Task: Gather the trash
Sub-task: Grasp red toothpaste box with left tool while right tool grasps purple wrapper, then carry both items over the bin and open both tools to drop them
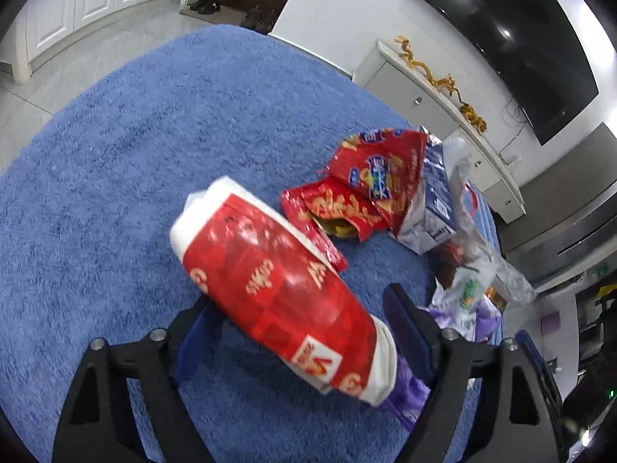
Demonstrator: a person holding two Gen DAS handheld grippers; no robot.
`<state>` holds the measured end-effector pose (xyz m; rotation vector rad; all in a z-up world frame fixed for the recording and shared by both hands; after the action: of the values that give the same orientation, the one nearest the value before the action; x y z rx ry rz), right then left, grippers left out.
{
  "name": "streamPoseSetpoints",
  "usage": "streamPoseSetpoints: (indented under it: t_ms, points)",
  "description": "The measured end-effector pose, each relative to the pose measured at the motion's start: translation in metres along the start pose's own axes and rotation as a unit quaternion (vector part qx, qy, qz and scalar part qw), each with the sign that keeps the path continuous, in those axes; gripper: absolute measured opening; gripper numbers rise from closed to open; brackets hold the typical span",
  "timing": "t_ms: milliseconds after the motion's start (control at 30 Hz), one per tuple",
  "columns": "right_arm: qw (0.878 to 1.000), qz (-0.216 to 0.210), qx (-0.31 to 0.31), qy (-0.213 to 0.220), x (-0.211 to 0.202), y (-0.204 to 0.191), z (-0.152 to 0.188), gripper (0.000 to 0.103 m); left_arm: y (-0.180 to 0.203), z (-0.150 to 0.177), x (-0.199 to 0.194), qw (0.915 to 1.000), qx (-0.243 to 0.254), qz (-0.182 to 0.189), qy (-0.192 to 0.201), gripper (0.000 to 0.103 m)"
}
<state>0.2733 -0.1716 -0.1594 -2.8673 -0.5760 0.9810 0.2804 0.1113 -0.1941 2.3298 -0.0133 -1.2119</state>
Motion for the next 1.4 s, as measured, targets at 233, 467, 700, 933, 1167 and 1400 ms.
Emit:
streamPoseSetpoints:
  t_ms: [233,467,700,933,1167,1400]
  points:
    - [0.999,-0.002,-0.001,-0.036,0.037,0.001,0.002,0.04,-0.01,-0.005,-0.003,0.9999,-0.011,0.012,0.003,0.056]
    - [0.999,-0.004,-0.005,-0.04,0.036,-0.003,0.008,0.025,-0.02,-0.004,-0.024,0.9995,-0.004,0.028,0.014,0.05]
    - [1.0,-0.005,-0.002,-0.018,0.003,-0.014,0.015,0.024,-0.016,0.003,-0.067,0.9978,0.028,0.04,0.046,0.043]
    - [1.0,-0.005,0.011,-0.002,-0.043,-0.024,0.029,0.024,-0.002,0.02,-0.105,0.9948,0.059,0.047,0.069,0.038]
    - [1.0,-0.005,0.013,0.018,-0.092,-0.034,0.044,0.024,0.01,0.042,-0.146,0.9895,0.095,0.052,0.095,0.037]
    - [0.999,-0.002,0.013,0.037,-0.131,-0.041,0.057,0.024,0.017,0.063,-0.175,0.9859,0.119,0.05,0.107,0.036]
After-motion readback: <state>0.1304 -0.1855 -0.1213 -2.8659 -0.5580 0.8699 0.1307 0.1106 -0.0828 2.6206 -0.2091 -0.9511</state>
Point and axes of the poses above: each gripper's, at about its wrist camera, not at the fingertips, and x roughly the way its jaws point, y to its right, z to its underside, the point moved 4 cm from there along x, roughly the way its jaws point, and after that the axes turned 4 degrees about y, right-handed, at the moved point
